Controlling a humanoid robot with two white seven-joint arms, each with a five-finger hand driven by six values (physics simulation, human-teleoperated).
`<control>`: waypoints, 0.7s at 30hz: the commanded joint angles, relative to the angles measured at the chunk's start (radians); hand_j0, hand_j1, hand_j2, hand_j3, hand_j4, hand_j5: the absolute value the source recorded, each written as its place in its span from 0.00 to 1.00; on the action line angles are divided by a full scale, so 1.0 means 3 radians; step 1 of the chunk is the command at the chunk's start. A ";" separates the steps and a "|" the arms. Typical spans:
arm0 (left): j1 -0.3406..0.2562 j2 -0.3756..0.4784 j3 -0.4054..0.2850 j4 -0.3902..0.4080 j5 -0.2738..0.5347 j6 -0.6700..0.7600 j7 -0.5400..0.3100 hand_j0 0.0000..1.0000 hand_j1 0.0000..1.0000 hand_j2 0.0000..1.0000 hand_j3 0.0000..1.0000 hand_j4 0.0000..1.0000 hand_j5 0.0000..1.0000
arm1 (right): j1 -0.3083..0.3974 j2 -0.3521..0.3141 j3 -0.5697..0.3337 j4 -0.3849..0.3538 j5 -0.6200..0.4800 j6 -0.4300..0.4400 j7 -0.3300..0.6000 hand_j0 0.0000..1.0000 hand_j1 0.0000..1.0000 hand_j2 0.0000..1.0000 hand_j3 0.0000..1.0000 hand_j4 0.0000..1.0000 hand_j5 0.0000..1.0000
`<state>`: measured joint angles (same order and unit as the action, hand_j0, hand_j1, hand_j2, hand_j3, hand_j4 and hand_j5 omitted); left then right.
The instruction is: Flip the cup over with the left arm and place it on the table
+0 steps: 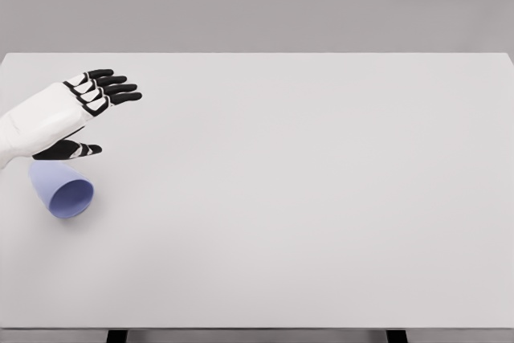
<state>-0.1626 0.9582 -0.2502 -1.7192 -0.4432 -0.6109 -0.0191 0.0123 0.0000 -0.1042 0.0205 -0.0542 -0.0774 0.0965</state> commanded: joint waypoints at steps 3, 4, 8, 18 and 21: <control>-0.0005 0.0007 0.0011 -0.0001 0.0015 0.0000 0.0002 1.00 1.00 1.00 1.00 1.00 1.00 | 0.0000 0.0000 0.0025 0.0024 0.0012 0.0013 0.0001 1.00 1.00 1.00 1.00 1.00 1.00; -0.0005 0.0012 0.0016 -0.0001 0.0015 0.0000 0.0002 1.00 1.00 1.00 1.00 1.00 1.00 | 0.0005 0.0000 0.0015 0.0024 0.0012 0.0018 0.0001 1.00 1.00 1.00 1.00 1.00 1.00; -0.0010 0.0226 0.0031 0.0029 -0.0108 0.0000 0.0002 1.00 1.00 1.00 1.00 1.00 1.00 | 0.0005 0.0000 0.0010 0.0018 0.0012 0.0013 0.0001 1.00 1.00 1.00 1.00 1.00 1.00; -0.0051 0.0948 0.0067 0.0525 -0.0374 0.0000 0.0002 1.00 1.00 1.00 1.00 1.00 1.00 | 0.0000 0.0000 0.0005 0.0018 0.0012 0.0013 0.0001 1.00 1.00 1.00 1.00 1.00 1.00; -0.0010 0.0907 0.0062 0.0479 -0.0384 0.0000 -0.0125 1.00 1.00 1.00 1.00 1.00 1.00 | 0.0000 0.0000 0.0005 0.0018 0.0012 0.0013 0.0001 1.00 1.00 1.00 1.00 1.00 1.00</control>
<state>-0.1657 1.2281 -0.2327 -1.5767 -0.5555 -0.6109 -0.0370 0.0138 0.0000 -0.1027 0.0261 -0.0506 -0.0735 0.0965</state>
